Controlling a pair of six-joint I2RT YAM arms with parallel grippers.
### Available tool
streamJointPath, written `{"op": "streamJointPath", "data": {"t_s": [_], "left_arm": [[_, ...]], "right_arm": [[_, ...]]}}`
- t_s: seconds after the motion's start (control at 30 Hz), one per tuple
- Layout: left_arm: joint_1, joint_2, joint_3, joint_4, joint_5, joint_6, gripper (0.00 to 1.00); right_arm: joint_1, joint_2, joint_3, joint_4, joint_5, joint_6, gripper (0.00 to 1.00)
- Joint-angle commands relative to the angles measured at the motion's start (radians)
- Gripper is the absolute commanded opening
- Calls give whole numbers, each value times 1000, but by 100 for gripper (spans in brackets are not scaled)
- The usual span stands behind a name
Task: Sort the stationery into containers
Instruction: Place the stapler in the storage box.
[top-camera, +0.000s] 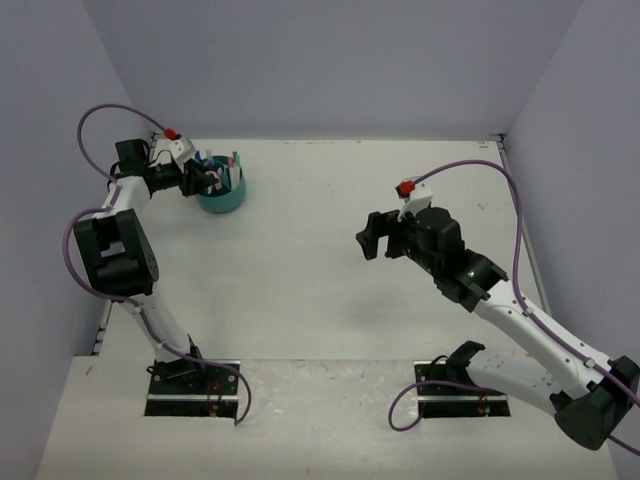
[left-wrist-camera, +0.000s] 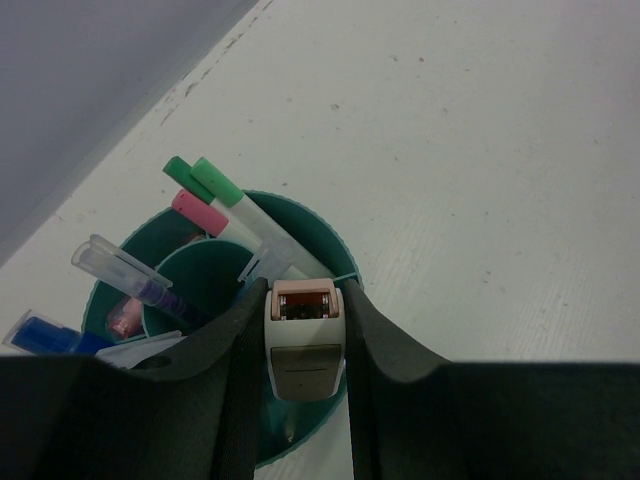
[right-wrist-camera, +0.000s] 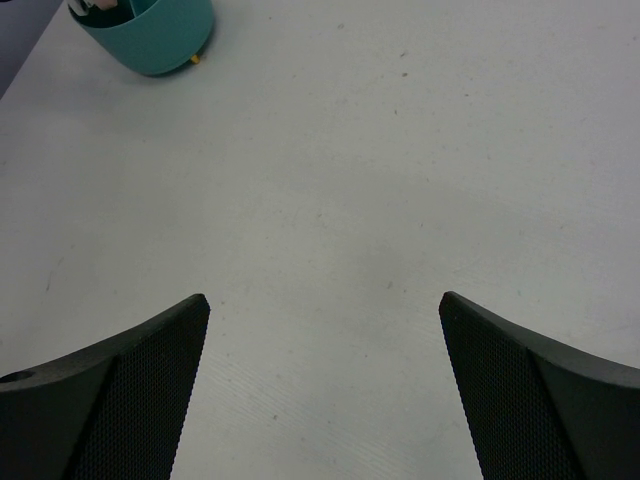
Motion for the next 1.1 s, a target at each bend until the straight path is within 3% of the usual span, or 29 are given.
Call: {"op": "streamJointPath", "data": {"t_s": [0.0, 0.27, 0.37, 0.83, 0.9, 1.07], "left_arm": [[7, 28, 48, 7, 1, 40, 2], [7, 47, 44, 11, 5, 38, 11], [7, 33, 21, 66, 0, -23, 22], [6, -41, -66, 287, -45, -272, 38], [4, -46, -74, 295, -49, -282, 48], [6, -63, -91, 298, -66, -294, 48]], "right_arm": [[-2, 6, 13, 37, -23, -15, 99], [-2, 7, 14, 37, -36, -17, 99], [-3, 4, 14, 39, -48, -18, 99], [-2, -12, 5, 51, -91, -21, 99], [-3, -12, 5, 53, -98, -20, 99], [-2, -23, -1, 57, -100, -22, 99]]}}
